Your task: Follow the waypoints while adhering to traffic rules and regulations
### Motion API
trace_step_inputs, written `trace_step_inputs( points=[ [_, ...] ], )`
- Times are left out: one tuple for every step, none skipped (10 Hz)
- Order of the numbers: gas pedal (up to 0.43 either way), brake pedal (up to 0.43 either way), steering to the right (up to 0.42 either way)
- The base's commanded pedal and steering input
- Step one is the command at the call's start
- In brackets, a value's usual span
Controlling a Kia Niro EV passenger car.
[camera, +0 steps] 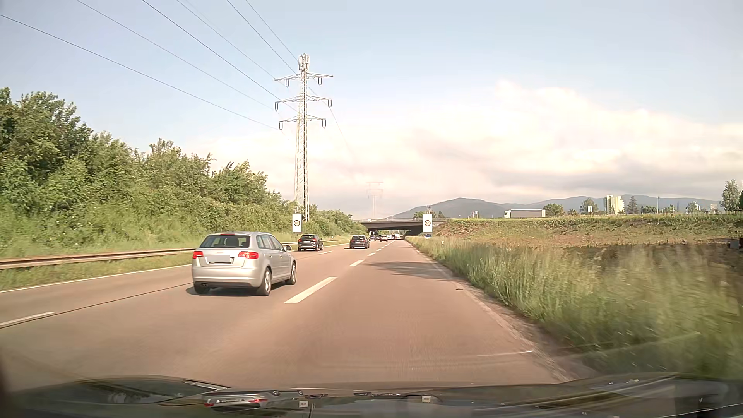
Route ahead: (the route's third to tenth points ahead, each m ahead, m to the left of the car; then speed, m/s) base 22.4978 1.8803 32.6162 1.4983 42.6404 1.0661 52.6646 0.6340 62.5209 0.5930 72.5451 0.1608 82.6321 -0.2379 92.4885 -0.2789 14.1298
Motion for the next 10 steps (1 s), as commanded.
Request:
trace_step_inputs(
  points=[
    [0.421, 0.000, 0.012],
    [0.421, 0.000, 0.010],
    [0.421, 0.000, 0.010],
    [0.421, 0.000, 0.008],
    [0.421, 0.000, 0.007],
    [0.421, 0.000, 0.004],
    [0.421, 0.000, 0.004],
    [0.421, 0.000, 0.004],
    [0.421, 0.000, 0.003],
    [0.421, 0.000, 0.003]
  ],
)
